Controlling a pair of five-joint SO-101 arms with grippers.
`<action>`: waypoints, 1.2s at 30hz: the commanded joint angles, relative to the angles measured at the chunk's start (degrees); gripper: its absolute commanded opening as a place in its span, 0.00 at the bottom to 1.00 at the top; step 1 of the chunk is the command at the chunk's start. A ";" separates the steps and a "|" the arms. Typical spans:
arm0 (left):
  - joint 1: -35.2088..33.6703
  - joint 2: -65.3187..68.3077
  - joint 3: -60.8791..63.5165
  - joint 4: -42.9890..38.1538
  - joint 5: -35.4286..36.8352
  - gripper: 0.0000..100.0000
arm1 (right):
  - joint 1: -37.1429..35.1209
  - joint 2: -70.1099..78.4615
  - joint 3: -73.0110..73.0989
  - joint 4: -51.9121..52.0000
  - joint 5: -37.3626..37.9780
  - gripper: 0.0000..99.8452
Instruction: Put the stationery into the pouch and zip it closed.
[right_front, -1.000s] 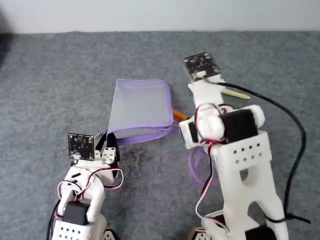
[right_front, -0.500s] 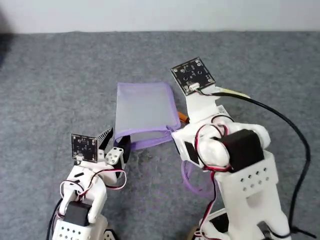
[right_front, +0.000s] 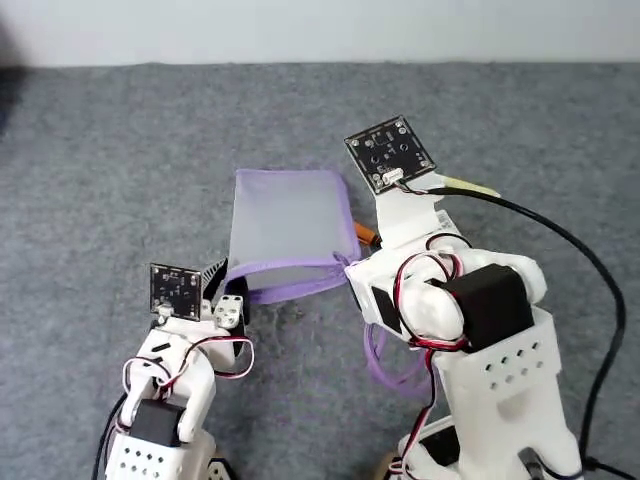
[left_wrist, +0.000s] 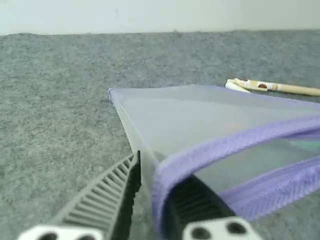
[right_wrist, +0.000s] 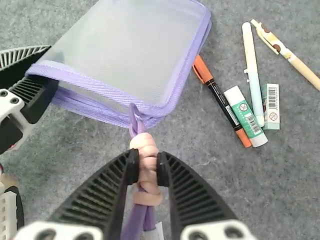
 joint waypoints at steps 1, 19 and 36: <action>0.26 0.88 -1.63 -0.62 -1.58 0.01 | -0.22 -1.63 -0.53 1.89 0.35 0.01; -6.59 0.97 -35.56 33.23 -10.46 0.01 | -6.73 -1.63 -8.00 -3.91 -6.59 0.01; -6.24 28.48 -67.91 60.92 -5.98 0.01 | -4.97 -4.35 -12.48 -1.71 -10.20 0.01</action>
